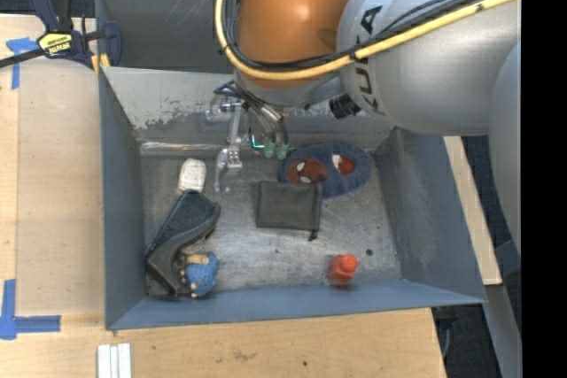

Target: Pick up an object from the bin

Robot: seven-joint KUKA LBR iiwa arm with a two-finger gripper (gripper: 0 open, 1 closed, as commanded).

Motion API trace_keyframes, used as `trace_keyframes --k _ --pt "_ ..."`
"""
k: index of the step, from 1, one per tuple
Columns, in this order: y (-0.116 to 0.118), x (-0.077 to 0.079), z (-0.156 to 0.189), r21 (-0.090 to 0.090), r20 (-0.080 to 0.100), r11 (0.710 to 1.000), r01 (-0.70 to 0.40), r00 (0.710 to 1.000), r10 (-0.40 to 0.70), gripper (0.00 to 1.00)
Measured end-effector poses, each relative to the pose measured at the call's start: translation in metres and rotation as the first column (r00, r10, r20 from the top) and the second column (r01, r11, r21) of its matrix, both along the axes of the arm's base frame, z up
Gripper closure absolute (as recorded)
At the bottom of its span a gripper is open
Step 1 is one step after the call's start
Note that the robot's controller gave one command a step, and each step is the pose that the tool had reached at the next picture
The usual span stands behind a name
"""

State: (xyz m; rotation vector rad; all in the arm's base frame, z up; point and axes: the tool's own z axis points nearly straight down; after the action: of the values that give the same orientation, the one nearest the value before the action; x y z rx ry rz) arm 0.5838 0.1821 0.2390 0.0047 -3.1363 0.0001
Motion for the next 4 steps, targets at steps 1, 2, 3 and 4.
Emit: trace_keyframes --k 1,2,3,4 --pt "0.0047 -0.0164 -0.1116 0.005 0.017 0.995 0.101 0.995 -0.101 0.0" --pt "0.0095 -0.0188 -0.1197 0.008 0.027 1.0 0.009 1.0 -0.009 0.0" --pt "0.009 -0.0166 -0.1202 0.011 0.038 1.0 0.01 0.999 -0.011 1.0" --pt "0.009 -0.0181 -0.121 0.009 0.031 1.0 0.011 0.999 -0.011 0.0"
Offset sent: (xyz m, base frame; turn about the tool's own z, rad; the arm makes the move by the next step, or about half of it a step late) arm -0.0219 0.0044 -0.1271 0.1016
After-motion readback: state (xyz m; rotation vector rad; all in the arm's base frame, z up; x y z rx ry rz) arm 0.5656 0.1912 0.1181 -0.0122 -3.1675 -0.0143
